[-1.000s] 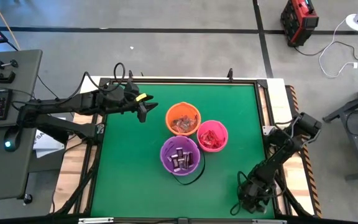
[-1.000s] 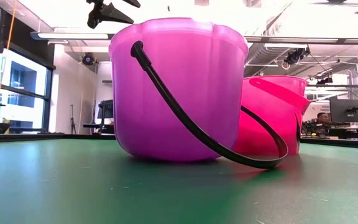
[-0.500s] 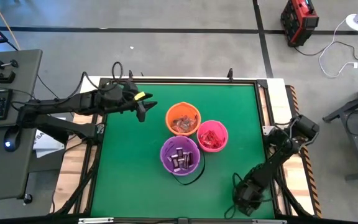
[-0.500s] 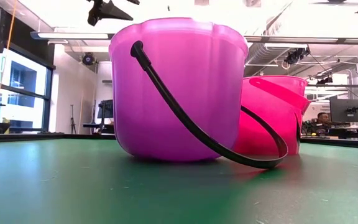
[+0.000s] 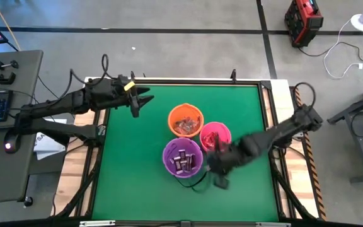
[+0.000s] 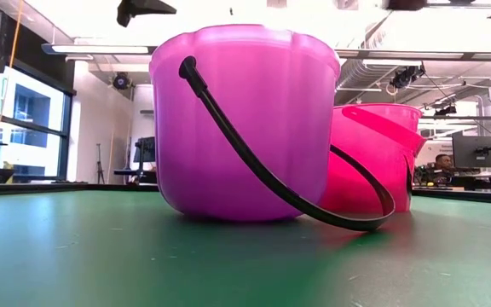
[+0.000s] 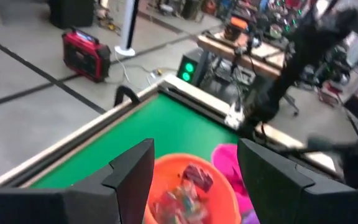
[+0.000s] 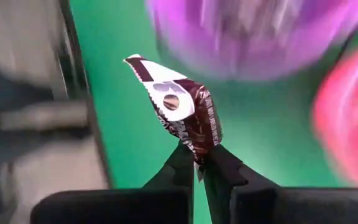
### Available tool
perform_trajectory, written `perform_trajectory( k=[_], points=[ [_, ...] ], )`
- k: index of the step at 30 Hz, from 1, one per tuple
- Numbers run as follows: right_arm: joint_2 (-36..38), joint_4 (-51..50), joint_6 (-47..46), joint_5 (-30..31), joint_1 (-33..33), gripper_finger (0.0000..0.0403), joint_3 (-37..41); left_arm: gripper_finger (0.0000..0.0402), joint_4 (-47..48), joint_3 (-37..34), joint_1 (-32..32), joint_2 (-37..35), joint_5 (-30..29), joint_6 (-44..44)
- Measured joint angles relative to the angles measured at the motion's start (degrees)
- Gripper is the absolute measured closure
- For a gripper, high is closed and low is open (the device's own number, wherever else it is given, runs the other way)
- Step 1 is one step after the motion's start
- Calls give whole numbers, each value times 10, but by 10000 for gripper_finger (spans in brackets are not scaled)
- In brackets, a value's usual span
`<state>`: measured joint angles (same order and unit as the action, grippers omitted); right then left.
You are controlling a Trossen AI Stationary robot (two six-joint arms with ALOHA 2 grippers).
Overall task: Sort candy by brand, put in halloween buckets
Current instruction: Put the brown chocolate bar into the purple bucket, then return to Home Position
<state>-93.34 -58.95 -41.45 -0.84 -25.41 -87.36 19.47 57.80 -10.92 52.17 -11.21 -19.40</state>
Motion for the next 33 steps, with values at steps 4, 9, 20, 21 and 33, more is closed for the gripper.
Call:
perform_trajectory(
  k=[4,9,20,21,33],
  points=[
    [-8,86,89,28,55,397,-33,181,16,0,3,0,40,-6],
    [-40,107,111,32,100,388,-24,181,16,0,21,-12,105,19],
    [-72,179,120,-41,136,219,-27,181,-3,-22,77,-62,106,35],
    [-70,173,127,-48,139,202,-32,181,-10,-37,82,-70,106,33],
    [-64,-69,195,11,180,174,-191,266,-405,-382,116,-189,73,-75]
  ],
)
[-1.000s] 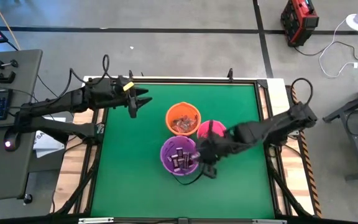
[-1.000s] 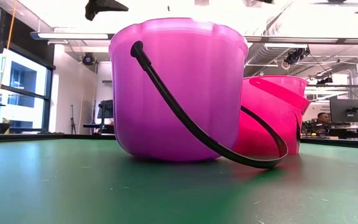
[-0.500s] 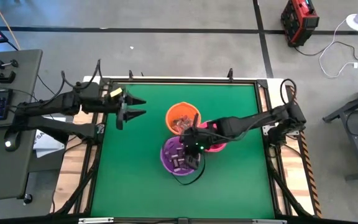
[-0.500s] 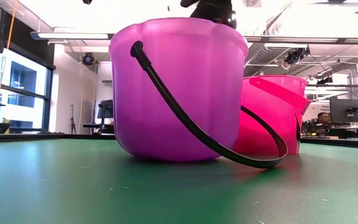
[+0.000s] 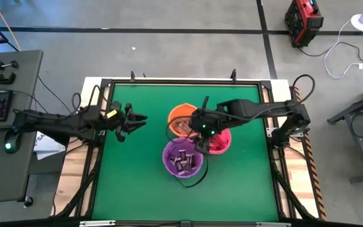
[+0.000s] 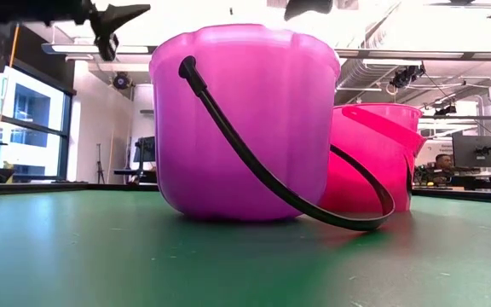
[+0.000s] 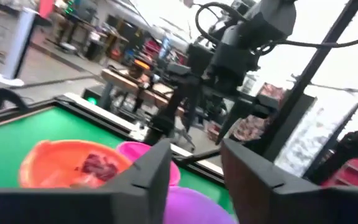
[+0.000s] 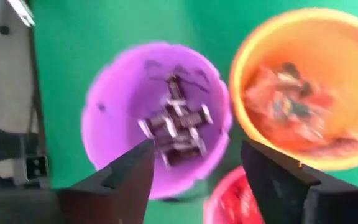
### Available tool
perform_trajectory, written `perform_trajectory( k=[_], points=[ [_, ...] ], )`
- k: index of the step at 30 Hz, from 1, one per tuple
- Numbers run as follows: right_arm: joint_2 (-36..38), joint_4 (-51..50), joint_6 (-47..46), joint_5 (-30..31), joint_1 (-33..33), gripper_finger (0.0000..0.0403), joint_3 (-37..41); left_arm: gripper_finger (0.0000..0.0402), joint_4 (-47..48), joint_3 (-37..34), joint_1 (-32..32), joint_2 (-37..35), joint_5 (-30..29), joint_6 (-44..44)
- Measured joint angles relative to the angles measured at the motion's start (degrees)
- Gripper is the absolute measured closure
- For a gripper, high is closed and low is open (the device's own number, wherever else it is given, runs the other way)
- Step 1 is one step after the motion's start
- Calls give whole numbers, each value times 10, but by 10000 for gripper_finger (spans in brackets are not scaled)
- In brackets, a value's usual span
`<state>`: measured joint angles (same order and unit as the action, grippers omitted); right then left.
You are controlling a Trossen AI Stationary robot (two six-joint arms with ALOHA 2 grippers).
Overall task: Sort candy by brand, put in halloween buckets
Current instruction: Return to Home Position
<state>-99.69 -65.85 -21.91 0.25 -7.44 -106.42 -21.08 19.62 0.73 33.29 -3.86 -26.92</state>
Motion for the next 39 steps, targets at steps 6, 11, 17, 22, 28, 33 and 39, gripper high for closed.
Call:
perform_trajectory(
  k=[6,11,17,22,28,33,39],
  points=[
    [14,-104,9,-19,2,280,-2,380,-19,-79,0,-95,-20,3],
    [36,-130,-15,-49,7,391,7,390,-66,-158,0,-171,-52,1],
    [145,-77,-100,-53,7,395,147,399,-46,-188,-3,-232,-66,-15],
    [283,63,-188,-80,7,398,347,399,-41,-188,-3,-248,-54,-21],
    [447,226,-232,-93,20,402,562,399,36,-188,-3,-249,-53,-76],
    [576,328,-172,-80,76,402,670,399,65,-188,-3,-249,-53,-109],
    [724,416,-55,-75,128,403,761,399,66,-188,-3,-249,-53,-109]
  ],
)
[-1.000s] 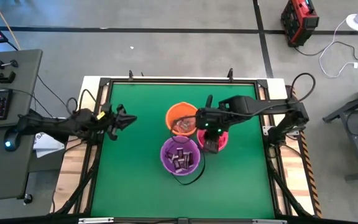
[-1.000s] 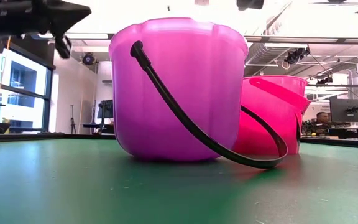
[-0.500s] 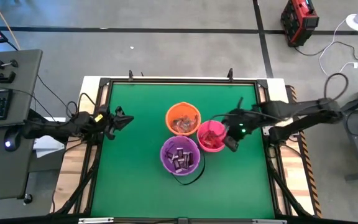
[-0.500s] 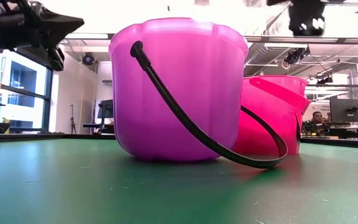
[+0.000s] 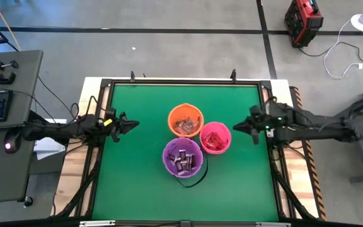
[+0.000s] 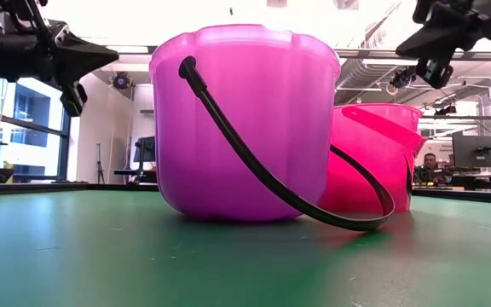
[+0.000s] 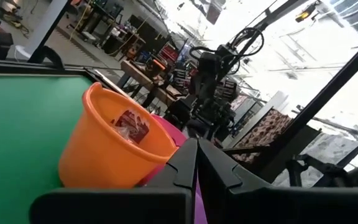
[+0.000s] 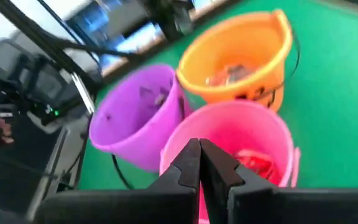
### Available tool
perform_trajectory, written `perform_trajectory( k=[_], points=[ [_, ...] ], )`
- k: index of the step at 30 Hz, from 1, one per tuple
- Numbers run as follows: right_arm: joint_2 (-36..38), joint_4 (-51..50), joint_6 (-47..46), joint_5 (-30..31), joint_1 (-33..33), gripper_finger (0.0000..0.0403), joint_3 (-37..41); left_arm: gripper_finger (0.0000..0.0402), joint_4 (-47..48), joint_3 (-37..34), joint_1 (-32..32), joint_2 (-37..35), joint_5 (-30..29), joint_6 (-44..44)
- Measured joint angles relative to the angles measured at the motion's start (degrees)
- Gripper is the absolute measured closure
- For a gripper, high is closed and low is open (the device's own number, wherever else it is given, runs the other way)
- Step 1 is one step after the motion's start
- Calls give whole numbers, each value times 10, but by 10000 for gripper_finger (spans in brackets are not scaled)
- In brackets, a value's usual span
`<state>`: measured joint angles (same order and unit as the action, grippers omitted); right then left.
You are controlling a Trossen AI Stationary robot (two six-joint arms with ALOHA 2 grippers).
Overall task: Sort candy by brand, put in halloween buckets
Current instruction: Return to Home Position
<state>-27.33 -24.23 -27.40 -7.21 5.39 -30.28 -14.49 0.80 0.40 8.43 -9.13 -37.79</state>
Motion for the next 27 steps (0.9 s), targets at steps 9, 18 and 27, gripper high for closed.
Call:
perform_trajectory(
  k=[9,18,27],
  points=[
    [169,213,15,-29,3,403,153,399,2,0,0,0,0,29],
    [181,434,-7,-69,3,403,297,399,2,0,0,0,0,29],
    [180,272,-34,-69,2,403,297,399,1,0,0,0,0,29]
  ],
)
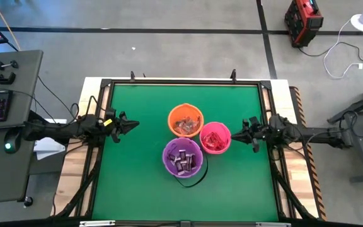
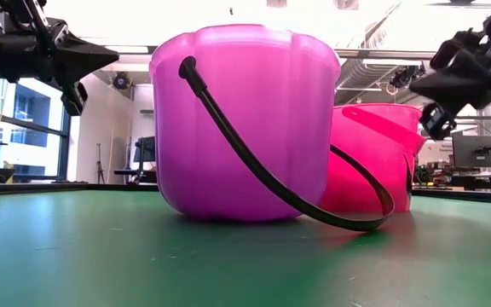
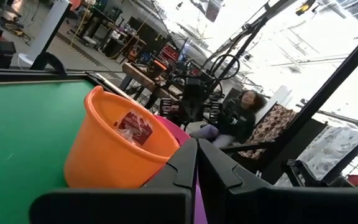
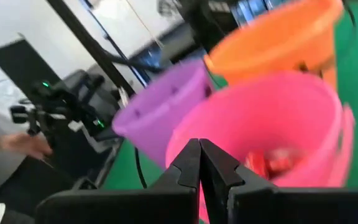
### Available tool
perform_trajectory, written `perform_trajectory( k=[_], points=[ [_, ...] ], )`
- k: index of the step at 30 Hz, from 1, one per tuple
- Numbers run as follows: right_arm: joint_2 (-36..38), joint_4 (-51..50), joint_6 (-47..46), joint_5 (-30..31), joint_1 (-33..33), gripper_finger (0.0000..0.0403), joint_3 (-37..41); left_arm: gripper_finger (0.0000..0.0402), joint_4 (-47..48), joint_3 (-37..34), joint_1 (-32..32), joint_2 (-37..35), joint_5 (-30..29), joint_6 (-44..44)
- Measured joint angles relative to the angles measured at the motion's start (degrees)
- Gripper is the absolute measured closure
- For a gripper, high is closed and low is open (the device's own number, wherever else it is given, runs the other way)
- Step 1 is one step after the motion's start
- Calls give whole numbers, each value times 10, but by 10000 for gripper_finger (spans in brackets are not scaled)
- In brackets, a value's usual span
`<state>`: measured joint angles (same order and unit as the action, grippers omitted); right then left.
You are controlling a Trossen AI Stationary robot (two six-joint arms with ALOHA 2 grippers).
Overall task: Sort candy by brand, put in halloween buckets
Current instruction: Return to Home Position
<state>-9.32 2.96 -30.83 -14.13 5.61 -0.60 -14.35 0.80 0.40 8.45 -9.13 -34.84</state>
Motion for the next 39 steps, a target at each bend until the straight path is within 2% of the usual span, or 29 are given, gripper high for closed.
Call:
perform_trajectory(
  k=[12,20,25,39],
  points=[
    [-4,-5,-2,6,-2,403,0,399,0,0,0,0,0,0],
    [93,3,-2,6,-17,403,0,399,10,0,0,-29,0,0],
    [93,22,-2,7,-23,402,0,399,25,0,-6,-84,0,0],
    [86,-1,-2,7,-22,402,0,399,73,-1,-12,-82,-3,0]
  ],
)
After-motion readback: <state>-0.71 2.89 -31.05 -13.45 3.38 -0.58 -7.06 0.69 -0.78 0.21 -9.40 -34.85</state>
